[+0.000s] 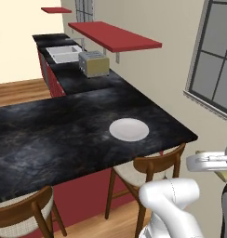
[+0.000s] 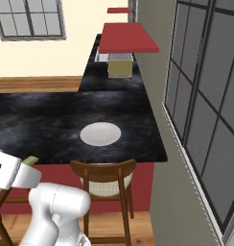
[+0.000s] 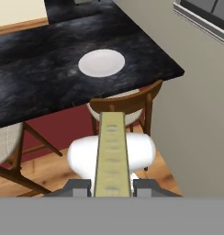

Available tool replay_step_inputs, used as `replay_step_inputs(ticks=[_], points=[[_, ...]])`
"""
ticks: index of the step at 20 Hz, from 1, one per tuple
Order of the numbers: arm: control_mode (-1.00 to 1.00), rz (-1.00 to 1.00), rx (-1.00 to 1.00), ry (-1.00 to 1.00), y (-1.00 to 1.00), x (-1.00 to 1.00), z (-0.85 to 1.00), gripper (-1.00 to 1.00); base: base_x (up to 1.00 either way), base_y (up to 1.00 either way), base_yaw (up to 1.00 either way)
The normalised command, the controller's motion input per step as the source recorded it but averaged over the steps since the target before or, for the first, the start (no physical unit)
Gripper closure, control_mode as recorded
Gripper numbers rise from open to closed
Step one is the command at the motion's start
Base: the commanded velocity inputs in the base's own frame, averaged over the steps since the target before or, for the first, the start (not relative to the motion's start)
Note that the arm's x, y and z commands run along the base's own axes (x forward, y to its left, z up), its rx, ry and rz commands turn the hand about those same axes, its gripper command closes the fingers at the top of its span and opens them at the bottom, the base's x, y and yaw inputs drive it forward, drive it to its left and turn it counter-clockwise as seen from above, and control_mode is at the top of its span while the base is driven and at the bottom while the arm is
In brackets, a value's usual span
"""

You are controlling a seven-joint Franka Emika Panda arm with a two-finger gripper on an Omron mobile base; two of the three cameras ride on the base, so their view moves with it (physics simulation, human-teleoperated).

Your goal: Retrieve the butter from the fridge and place it on a plate on the dining table. Then retrieve the butter knife by the fridge and place it near the plate.

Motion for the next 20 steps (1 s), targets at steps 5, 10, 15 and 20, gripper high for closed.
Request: replay_step_inputs(ticks=[5, 10, 15, 20], points=[[-1.00, 0.00, 0.00, 0.00, 0.00, 0.04, 0.00, 1.00, 0.00, 0.00, 0.00], [-1.00, 0.01, -0.01, 0.15, 0.00, 0.45, 0.11, 1.00, 0.00, 0.00, 0.00], [-1.00, 0.00, -0.03, 0.20, 0.00, 0.45, 0.19, 1.00, 0.00, 0.00, 0.00], [-1.00, 0.00, 0.00, 0.02, -0.10, 0.57, -0.01, 1.00, 0.00, 0.00, 0.00]])
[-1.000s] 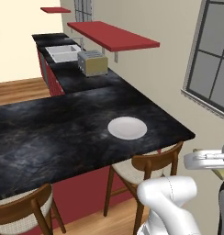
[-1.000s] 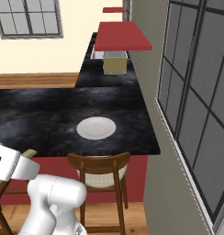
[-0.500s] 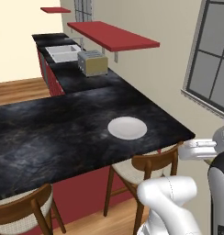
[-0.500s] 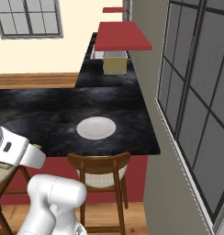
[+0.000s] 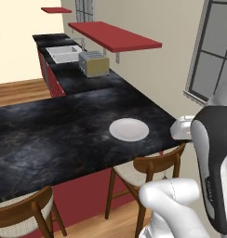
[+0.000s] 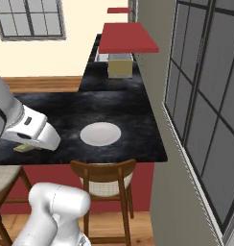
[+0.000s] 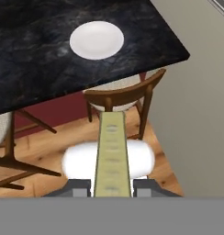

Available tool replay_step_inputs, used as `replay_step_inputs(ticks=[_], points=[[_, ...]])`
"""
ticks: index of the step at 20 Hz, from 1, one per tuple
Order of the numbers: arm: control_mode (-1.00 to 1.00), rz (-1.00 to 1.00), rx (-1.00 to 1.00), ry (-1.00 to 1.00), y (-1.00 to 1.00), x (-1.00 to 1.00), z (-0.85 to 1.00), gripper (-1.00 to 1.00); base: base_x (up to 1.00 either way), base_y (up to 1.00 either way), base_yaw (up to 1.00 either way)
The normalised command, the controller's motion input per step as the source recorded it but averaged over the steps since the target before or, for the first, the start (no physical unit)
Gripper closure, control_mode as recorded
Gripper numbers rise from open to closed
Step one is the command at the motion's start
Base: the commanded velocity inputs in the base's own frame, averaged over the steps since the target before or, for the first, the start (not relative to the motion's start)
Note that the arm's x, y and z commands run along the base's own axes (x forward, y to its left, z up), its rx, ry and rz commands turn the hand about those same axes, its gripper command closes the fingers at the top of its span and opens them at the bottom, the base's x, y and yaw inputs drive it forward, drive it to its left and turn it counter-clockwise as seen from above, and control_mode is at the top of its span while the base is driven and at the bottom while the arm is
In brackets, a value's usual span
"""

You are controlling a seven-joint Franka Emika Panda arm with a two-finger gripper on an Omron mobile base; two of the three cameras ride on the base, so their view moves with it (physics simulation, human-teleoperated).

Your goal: Retrieve the butter from the fridge and place it on a plate on the dining table. Then retrieve the butter knife by the fridge and place it near the plate.

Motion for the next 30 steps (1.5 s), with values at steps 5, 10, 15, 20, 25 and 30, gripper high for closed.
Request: replay_step_inputs(ticks=[5, 10, 15, 20, 25, 30], points=[[-1.00, 0.00, 0.00, 0.00, -0.13, 0.81, -0.10, 1.00, 0.00, 0.00, 0.00], [-1.00, 0.00, 0.00, -0.03, 0.00, 0.86, -0.23, 1.00, 0.00, 0.00, 0.00], [-1.00, 0.00, 0.00, -0.07, 0.00, 0.81, -0.22, 1.00, 0.00, 0.00, 0.00], [-1.00, 0.00, 0.00, -0.18, 0.00, 0.67, -0.18, 1.00, 0.00, 0.00, 0.00], [-1.00, 0.00, 0.00, -0.03, 0.00, 0.50, -0.22, 1.00, 0.00, 0.00, 0.00], [-1.00, 0.00, 0.00, 0.00, 0.00, 0.42, -0.20, 1.00, 0.00, 0.00, 0.00]])
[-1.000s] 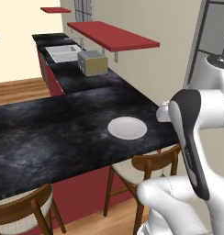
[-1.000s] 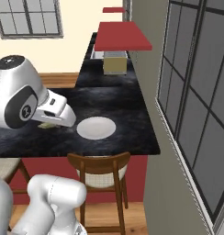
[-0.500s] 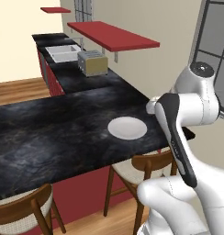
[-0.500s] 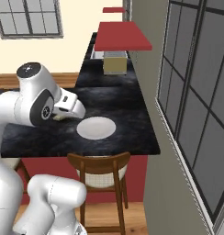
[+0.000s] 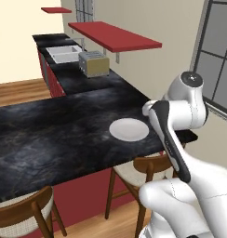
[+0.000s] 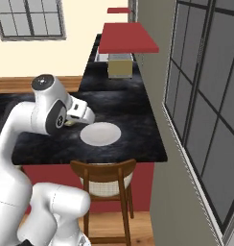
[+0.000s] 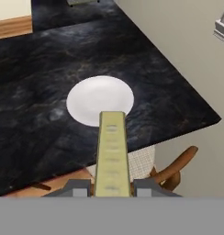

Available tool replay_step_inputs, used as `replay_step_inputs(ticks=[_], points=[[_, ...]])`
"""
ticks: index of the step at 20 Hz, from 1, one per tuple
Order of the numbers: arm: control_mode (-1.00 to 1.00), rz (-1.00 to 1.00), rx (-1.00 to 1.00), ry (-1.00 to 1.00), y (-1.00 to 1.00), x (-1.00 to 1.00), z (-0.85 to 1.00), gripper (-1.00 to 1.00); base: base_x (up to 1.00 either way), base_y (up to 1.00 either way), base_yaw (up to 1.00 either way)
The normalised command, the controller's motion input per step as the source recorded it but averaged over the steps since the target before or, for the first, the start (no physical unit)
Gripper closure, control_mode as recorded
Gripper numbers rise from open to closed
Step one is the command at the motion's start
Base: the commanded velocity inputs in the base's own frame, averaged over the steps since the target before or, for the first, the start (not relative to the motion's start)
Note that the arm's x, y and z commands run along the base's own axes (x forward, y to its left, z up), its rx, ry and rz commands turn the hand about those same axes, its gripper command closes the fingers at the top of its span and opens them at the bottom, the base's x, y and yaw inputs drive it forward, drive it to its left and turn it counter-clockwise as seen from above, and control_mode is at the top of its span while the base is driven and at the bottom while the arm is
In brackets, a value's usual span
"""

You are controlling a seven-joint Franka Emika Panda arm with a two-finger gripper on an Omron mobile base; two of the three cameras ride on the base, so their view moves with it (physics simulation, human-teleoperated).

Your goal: Retrieve the butter from the fridge and place it on a plate on the dining table. Then retrieve the butter knife by the fridge and place it near the plate.

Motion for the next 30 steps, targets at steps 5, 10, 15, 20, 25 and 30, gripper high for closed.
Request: replay_step_inputs(ticks=[5, 10, 15, 20, 25, 30], points=[[-1.00, 0.00, 0.00, 0.01, 0.00, 0.18, -0.05, 1.00, 0.00, 0.00, 0.00], [-1.00, 0.00, 0.00, 0.09, 0.19, 0.47, -0.30, 1.00, 0.00, 0.00, 0.00], [-1.00, 0.00, 0.00, 0.17, 0.06, 0.81, -0.26, 1.00, 0.00, 0.00, 0.00], [-1.00, 0.00, 0.00, 0.17, 0.00, 0.76, -0.15, 1.00, 0.00, 0.00, 0.00], [-1.00, 0.00, 0.00, 0.16, 0.00, 0.81, -0.19, 1.00, 0.00, 0.00, 0.00], [-1.00, 0.00, 0.00, 0.13, 0.00, 0.72, -0.27, 1.00, 0.00, 0.00, 0.00]])
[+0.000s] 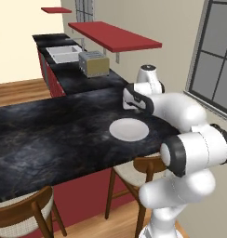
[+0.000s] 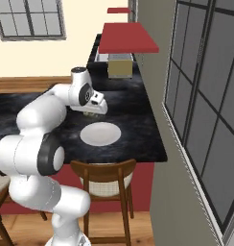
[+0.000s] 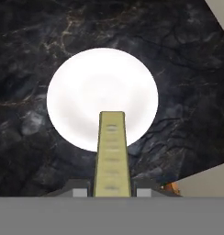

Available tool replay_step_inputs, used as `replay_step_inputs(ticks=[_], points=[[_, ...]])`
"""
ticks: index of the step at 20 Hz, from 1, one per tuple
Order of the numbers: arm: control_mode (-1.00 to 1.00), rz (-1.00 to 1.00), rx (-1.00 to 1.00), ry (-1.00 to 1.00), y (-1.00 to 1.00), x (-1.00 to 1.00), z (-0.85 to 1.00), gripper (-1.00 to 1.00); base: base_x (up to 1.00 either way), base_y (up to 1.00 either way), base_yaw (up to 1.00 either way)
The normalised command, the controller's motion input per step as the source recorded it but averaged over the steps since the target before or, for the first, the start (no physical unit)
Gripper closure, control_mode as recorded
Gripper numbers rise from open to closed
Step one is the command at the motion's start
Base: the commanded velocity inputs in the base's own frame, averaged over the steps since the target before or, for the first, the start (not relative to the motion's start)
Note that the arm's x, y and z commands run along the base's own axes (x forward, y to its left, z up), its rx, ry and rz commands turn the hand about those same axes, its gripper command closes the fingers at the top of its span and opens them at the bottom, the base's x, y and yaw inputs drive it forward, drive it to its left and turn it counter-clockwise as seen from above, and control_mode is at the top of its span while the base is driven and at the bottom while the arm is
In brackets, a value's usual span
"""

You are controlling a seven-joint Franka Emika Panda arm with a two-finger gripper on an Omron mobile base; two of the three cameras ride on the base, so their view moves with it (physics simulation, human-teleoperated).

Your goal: Retrieve the butter from the fridge and place it on a plate on the dining table. Then retrieve the butter knife by the fridge and place it near the plate.

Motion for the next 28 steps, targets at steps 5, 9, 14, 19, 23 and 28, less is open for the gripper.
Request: replay_step_inputs(ticks=[5, 9, 14, 19, 23, 28], points=[[-1.00, 0.00, 0.00, 0.02, 0.00, 0.36, -0.34, 1.00, 0.00, 0.00, 0.00], [-1.00, 0.00, 0.00, -0.02, 0.00, 0.21, -0.34, 1.00, 0.00, 0.00, 0.00], [-1.00, 0.00, 0.00, -0.11, 0.00, 0.15, -0.51, 1.00, 0.00, 0.00, 0.00], [-1.00, 0.00, 0.00, -0.06, 0.00, 0.04, -0.50, 1.00, 0.00, 0.00, 0.00], [-1.00, 0.00, 0.00, -0.10, 0.00, 0.01, -0.44, 1.00, 0.00, 0.00, 0.00], [-1.00, 0.00, 0.00, -0.04, 0.00, 0.00, -0.23, 1.00, 0.00, 0.00, 0.00]])
